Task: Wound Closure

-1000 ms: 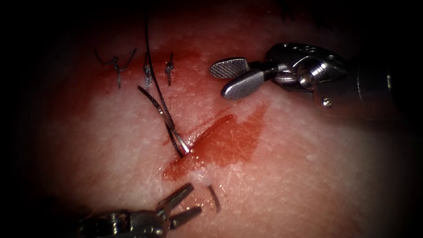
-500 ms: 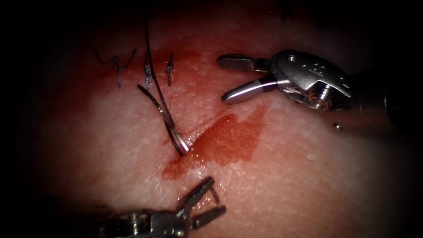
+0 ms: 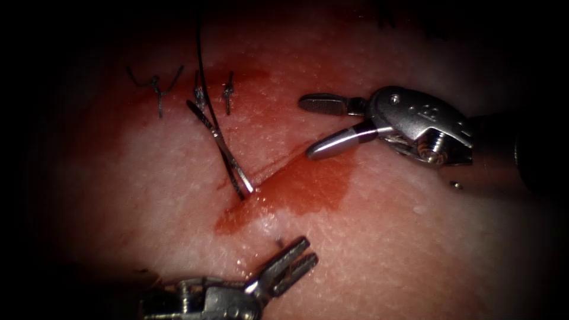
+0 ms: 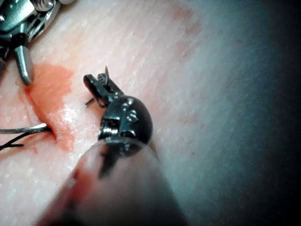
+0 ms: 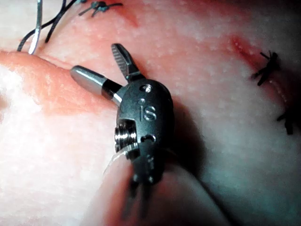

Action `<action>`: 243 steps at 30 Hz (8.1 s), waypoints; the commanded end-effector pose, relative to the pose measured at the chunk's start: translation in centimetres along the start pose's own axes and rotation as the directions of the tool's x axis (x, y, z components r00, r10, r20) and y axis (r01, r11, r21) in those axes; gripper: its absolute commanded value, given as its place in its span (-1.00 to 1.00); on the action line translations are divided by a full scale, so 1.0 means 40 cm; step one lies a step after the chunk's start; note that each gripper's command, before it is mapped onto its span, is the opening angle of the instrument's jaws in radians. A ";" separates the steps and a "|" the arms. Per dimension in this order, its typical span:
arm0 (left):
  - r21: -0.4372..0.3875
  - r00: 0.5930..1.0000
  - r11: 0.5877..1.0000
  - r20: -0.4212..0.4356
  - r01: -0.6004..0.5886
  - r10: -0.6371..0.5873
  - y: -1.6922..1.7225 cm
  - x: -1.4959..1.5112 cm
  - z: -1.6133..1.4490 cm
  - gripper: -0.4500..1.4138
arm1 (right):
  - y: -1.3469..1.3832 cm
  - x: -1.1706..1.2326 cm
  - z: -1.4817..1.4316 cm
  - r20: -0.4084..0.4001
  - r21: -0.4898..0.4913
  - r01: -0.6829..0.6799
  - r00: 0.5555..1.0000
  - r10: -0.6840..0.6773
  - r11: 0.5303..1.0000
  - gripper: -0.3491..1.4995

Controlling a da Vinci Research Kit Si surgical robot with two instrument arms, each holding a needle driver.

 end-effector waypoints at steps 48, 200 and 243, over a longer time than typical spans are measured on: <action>-0.405 0.730 0.701 -0.109 0.587 -0.674 -0.0021 0.0473 -0.0397 -1.00 | -0.0257 -0.0045 0.0002 0.101 0.251 0.173 0.974 -0.204 0.952 0.33; 0.300 0.976 0.928 -0.072 0.219 -0.207 -0.0374 -0.0018 -0.0640 -1.00 | -0.0637 0.0051 0.0038 0.284 0.267 0.528 0.756 -0.589 0.806 -1.00; 0.305 0.984 0.936 -0.022 0.176 -0.178 -0.0328 -0.0062 -0.0616 -1.00 | -0.0183 0.0008 0.0285 0.377 -0.273 -0.208 0.875 0.304 0.939 0.35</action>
